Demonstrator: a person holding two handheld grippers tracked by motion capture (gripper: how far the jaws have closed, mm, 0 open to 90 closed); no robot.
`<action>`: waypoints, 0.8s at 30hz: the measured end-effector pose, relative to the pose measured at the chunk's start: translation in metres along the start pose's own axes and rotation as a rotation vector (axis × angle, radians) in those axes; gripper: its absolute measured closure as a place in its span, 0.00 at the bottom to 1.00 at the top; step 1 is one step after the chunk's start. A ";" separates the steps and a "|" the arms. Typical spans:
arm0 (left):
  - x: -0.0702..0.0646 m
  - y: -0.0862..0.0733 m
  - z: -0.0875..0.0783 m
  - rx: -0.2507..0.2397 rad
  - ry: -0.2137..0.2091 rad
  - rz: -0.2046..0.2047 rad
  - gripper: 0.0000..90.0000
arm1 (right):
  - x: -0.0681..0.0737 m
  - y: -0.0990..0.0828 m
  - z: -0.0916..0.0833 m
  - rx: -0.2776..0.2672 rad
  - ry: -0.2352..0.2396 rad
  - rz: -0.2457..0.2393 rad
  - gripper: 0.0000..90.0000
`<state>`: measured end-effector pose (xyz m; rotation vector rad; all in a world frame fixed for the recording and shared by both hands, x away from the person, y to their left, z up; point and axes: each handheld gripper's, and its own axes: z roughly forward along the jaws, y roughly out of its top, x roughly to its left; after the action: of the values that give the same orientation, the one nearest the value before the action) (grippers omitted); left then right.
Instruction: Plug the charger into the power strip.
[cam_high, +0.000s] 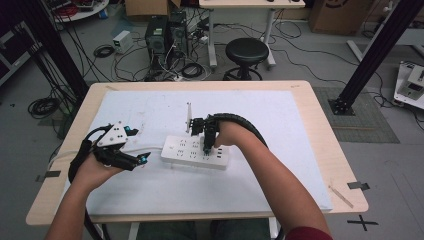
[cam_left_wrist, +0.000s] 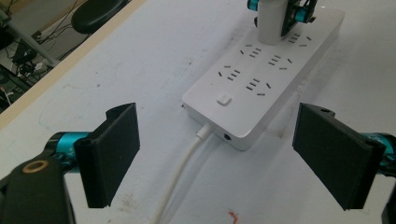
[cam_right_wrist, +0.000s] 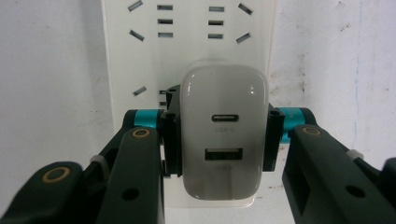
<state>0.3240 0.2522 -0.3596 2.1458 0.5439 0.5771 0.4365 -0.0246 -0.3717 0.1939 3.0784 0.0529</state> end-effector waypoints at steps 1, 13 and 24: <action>0.001 0.000 -0.001 0.007 0.000 0.005 0.17 | 0.000 0.000 0.000 -0.006 0.004 -0.002 0.71; 0.008 0.004 -0.003 0.007 -0.006 0.004 0.17 | 0.001 -0.035 -0.039 -0.320 0.043 0.115 0.39; 0.013 0.021 -0.003 -0.023 -0.038 0.021 0.17 | 0.018 -0.106 -0.047 -0.663 0.059 0.276 0.30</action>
<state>0.3367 0.2497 -0.3381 2.1388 0.4921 0.5509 0.4029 -0.1288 -0.3299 0.5724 2.8622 1.0733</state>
